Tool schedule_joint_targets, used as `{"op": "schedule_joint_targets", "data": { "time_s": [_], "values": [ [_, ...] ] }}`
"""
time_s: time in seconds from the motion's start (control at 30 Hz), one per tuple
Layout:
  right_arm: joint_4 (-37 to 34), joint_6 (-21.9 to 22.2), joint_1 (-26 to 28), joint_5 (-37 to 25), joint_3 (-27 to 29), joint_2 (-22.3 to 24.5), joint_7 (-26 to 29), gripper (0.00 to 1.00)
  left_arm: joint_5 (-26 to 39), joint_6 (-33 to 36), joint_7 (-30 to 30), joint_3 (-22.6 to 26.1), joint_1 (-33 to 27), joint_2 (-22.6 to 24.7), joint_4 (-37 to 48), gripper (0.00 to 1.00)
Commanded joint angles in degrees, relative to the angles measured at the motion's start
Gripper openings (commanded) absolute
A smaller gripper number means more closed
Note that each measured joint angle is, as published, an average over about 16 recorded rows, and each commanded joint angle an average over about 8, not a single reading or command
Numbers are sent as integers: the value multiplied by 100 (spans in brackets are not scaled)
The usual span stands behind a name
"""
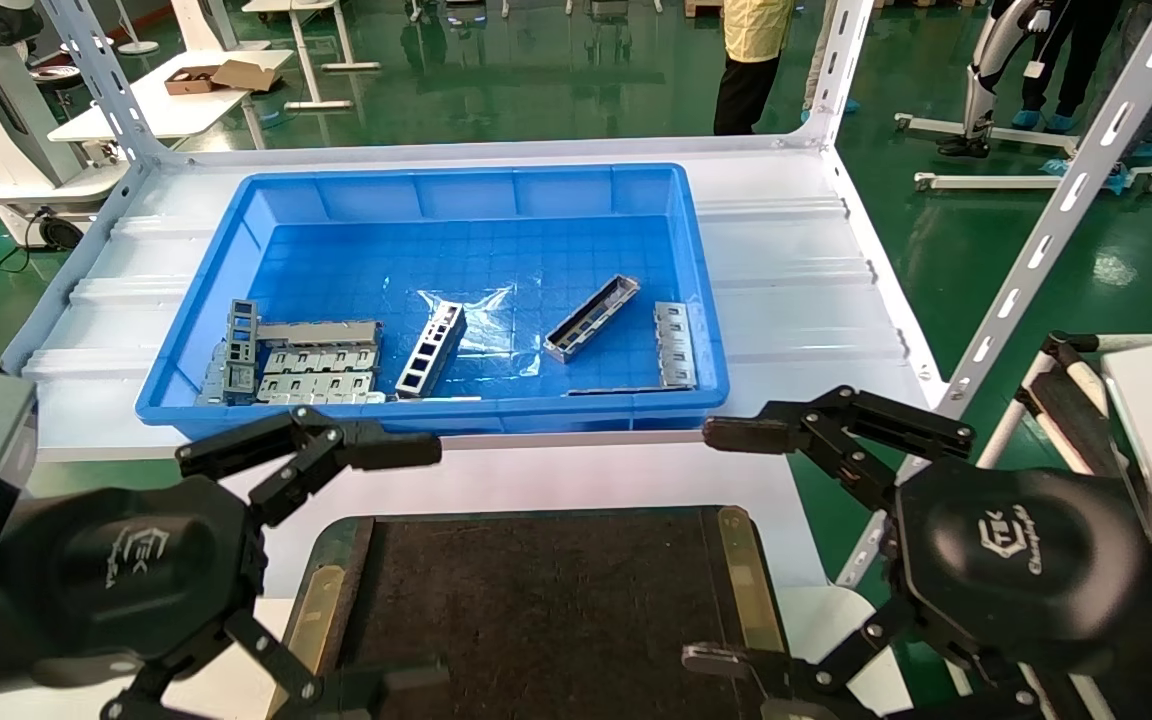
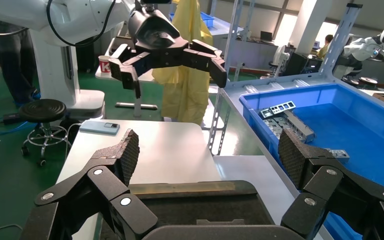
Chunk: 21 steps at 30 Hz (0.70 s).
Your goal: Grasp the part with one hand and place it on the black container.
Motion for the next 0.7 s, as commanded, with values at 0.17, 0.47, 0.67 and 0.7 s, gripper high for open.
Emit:
{"op": "schedule_joint_targets", "data": {
  "time_s": [0.17,0.47,0.67,0.7],
  "values": [
    [-2,-1,1,1,-2,0,-1,100,160,-100,23,74,-189,169,99,100],
    [-3,-1,2,2,-4,1,-2,100,1090,-326,241,511,-1150,904,998,100],
    [-3,0,3,3,-5,1,-3,100,1775,-448,483,857,-1913,1490,2139,100],
    [-3,0,3,3,-6,1,-3,100,1889,-481,525,915,-2037,1591,2348,100]
  ]
}}
